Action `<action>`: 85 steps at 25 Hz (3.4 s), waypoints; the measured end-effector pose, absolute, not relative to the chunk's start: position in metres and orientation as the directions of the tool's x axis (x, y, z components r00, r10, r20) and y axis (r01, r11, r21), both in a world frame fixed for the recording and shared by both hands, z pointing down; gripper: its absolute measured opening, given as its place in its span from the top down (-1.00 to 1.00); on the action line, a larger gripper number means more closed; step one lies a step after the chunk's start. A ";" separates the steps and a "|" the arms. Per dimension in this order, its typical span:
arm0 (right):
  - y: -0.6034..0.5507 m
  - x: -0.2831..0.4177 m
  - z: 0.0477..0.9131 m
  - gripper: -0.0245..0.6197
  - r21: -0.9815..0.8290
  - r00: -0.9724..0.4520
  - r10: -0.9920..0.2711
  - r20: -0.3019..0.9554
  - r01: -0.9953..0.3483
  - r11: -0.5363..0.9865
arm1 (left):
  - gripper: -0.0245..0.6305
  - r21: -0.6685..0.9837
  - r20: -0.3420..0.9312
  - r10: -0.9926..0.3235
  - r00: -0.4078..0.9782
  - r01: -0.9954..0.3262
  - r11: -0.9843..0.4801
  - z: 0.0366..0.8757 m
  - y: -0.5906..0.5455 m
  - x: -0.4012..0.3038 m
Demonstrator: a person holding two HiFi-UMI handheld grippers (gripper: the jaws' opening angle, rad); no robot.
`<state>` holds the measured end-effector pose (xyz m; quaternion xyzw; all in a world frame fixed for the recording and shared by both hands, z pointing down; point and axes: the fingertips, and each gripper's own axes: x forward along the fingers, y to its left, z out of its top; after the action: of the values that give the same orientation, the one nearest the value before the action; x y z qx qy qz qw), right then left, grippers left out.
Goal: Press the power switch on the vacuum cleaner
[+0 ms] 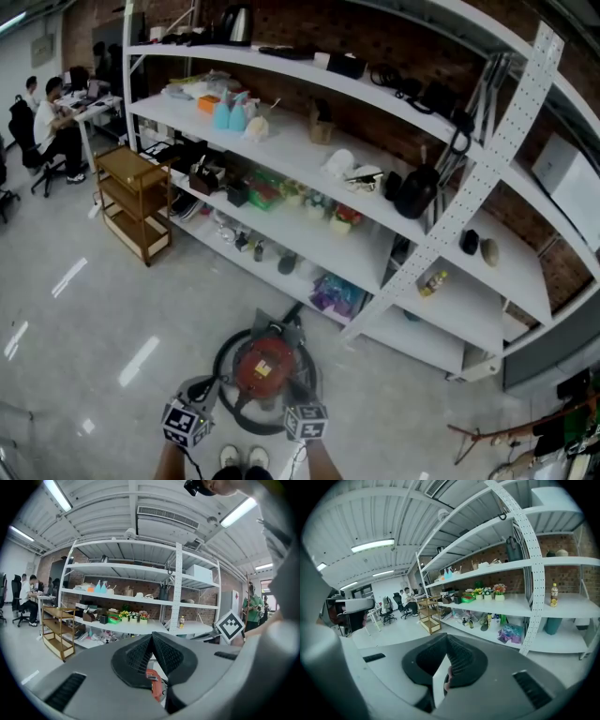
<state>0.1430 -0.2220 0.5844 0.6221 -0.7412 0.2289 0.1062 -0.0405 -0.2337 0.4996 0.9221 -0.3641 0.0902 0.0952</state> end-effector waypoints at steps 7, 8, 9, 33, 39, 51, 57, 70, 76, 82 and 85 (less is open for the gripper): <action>-0.208 0.135 0.535 0.89 -0.209 -0.198 -0.898 0.392 -0.970 0.123 | 0.90 0.080 0.204 -0.649 0.733 -0.673 -0.735 0.464 -0.223 -0.040; -0.206 0.133 0.530 0.89 -0.212 -0.197 -0.901 0.386 -0.970 0.122 | 0.90 0.075 0.200 -0.649 0.734 -0.672 -0.737 0.459 -0.221 -0.042; -0.204 0.132 0.525 0.89 -0.211 -0.196 -0.904 0.380 -0.970 0.121 | 0.90 0.071 0.195 -0.648 0.736 -0.670 -0.739 0.455 -0.219 -0.043; -0.136 0.113 0.420 0.89 -0.133 -0.139 -0.962 0.234 -0.985 0.110 | 0.90 0.054 0.083 -0.643 0.761 -0.648 -0.760 0.390 -0.168 -0.076; -0.111 0.124 0.401 0.89 -0.121 -0.128 -0.970 0.206 -0.987 0.105 | 0.90 0.053 0.082 -0.633 0.770 -0.638 -0.769 0.384 -0.153 -0.067; -0.078 0.129 0.381 0.89 -0.127 -0.136 -0.975 0.174 -0.985 0.115 | 0.90 0.045 0.092 -0.642 0.761 -0.647 -0.761 0.379 -0.138 -0.065; -0.070 0.135 0.379 0.89 -0.123 -0.131 -0.978 0.164 -0.986 0.111 | 0.90 0.037 0.088 -0.648 0.756 -0.653 -0.756 0.377 -0.141 -0.065; -0.075 0.144 0.379 0.89 -0.114 -0.141 -0.978 0.156 -0.986 0.124 | 0.90 0.015 0.082 -0.648 0.757 -0.651 -0.759 0.373 -0.146 -0.053; -0.077 0.148 0.383 0.89 -0.103 -0.142 -0.975 0.173 -0.987 0.126 | 0.90 0.015 0.089 -0.644 0.760 -0.648 -0.762 0.374 -0.146 -0.046; -0.080 0.146 0.384 0.89 -0.108 -0.158 -0.972 0.174 -0.984 0.140 | 0.90 0.007 0.092 -0.642 0.761 -0.645 -0.764 0.371 -0.147 -0.045; -0.079 0.144 0.384 0.89 -0.107 -0.163 -0.971 0.174 -0.983 0.146 | 0.90 0.005 0.094 -0.645 0.758 -0.648 -0.762 0.374 -0.146 -0.046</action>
<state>0.1439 -0.0786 0.3844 0.6460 -0.7564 0.0976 0.0314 -0.0464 -0.1463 0.3742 0.9375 -0.3448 0.0431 0.0185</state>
